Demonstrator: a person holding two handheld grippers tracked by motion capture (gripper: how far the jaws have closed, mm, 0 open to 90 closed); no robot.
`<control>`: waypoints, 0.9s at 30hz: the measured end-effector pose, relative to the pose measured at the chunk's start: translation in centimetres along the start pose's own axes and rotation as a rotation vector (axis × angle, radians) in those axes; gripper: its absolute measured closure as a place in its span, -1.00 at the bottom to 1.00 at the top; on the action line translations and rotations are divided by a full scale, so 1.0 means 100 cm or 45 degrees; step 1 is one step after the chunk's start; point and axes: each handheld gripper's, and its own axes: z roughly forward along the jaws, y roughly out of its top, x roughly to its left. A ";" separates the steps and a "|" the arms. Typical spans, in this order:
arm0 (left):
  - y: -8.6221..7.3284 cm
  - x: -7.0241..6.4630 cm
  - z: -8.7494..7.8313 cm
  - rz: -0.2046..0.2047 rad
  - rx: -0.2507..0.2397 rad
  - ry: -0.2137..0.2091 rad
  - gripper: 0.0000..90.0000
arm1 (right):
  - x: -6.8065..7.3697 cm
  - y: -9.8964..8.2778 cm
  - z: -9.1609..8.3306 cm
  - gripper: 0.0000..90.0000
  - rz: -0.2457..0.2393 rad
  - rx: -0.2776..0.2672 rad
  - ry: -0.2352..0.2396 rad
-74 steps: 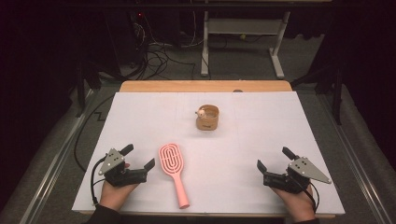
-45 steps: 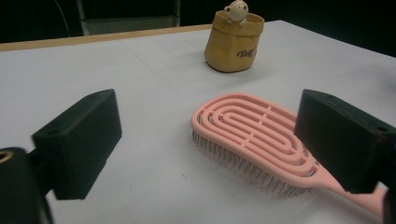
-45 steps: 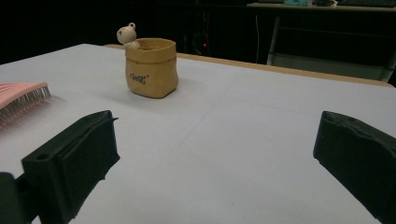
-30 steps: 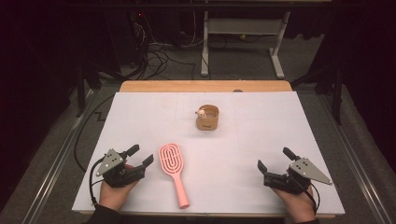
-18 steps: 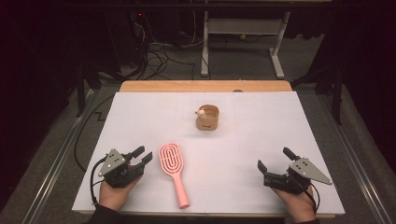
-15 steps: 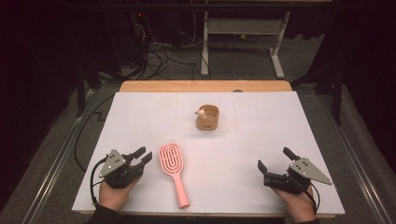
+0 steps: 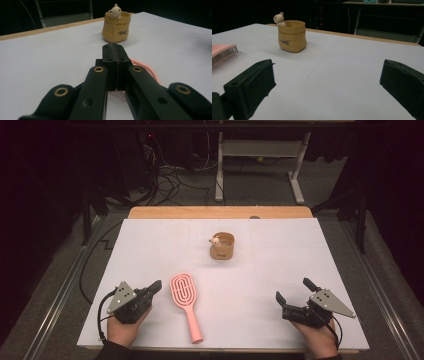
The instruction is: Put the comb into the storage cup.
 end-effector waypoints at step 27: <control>0.003 -0.065 0.041 0.151 0.343 -0.368 0.97 | 0.000 0.000 0.000 -0.99 0.001 0.000 -0.002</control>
